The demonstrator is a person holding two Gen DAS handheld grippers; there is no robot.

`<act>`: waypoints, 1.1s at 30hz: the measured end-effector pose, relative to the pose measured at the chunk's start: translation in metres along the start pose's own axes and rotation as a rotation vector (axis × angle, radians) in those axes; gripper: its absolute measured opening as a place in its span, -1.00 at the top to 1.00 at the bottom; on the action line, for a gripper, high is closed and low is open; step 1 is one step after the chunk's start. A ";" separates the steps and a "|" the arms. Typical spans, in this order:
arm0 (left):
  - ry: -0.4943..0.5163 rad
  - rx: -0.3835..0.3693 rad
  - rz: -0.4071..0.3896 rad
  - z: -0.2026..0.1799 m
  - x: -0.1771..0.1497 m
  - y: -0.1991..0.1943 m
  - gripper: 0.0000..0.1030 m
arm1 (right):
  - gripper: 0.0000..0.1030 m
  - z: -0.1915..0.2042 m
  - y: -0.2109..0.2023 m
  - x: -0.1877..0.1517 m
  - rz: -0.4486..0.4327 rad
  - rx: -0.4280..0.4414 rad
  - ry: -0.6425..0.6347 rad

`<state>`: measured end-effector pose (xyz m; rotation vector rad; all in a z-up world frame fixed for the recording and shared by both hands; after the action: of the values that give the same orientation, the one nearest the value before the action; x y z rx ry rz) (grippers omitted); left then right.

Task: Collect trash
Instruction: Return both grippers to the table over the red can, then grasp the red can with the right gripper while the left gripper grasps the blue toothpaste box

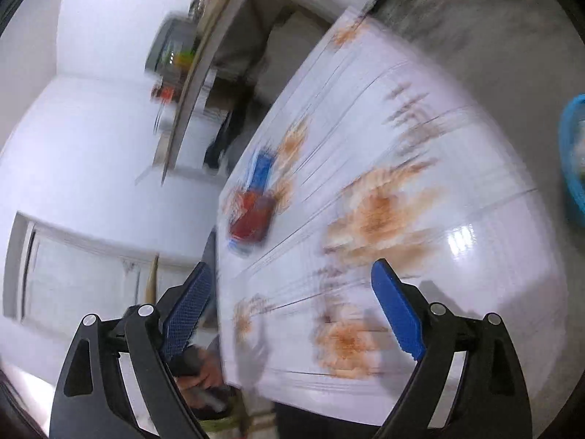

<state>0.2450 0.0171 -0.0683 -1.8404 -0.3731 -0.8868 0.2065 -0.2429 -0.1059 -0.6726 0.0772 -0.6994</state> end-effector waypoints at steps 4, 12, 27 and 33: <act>0.009 0.020 -0.007 0.015 -0.002 0.004 -0.66 | -0.67 0.046 0.068 -0.002 0.097 0.007 0.006; 0.030 -0.048 0.104 0.040 0.023 0.052 -0.66 | -0.68 0.074 0.165 0.022 0.126 -0.134 0.086; 0.027 -0.098 0.239 0.052 0.033 0.134 0.00 | -0.64 0.074 0.221 0.044 0.060 -0.227 0.153; 0.007 -0.090 0.235 0.037 0.024 0.124 0.04 | -0.28 0.070 0.219 0.037 0.090 -0.218 0.127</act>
<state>0.3522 -0.0070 -0.1410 -1.9173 -0.1104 -0.7581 0.3800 -0.1035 -0.1759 -0.8274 0.3027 -0.6519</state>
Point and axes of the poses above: each gripper's, at about its wrist camera, not at the fingertips, and y roughly the way its jaws point, z to its left, x to its top, the point moved 9 cm from there along y, roughly the way its jaws point, and after that the axes turned 6 degrees about -x, right-handed, at the moved point
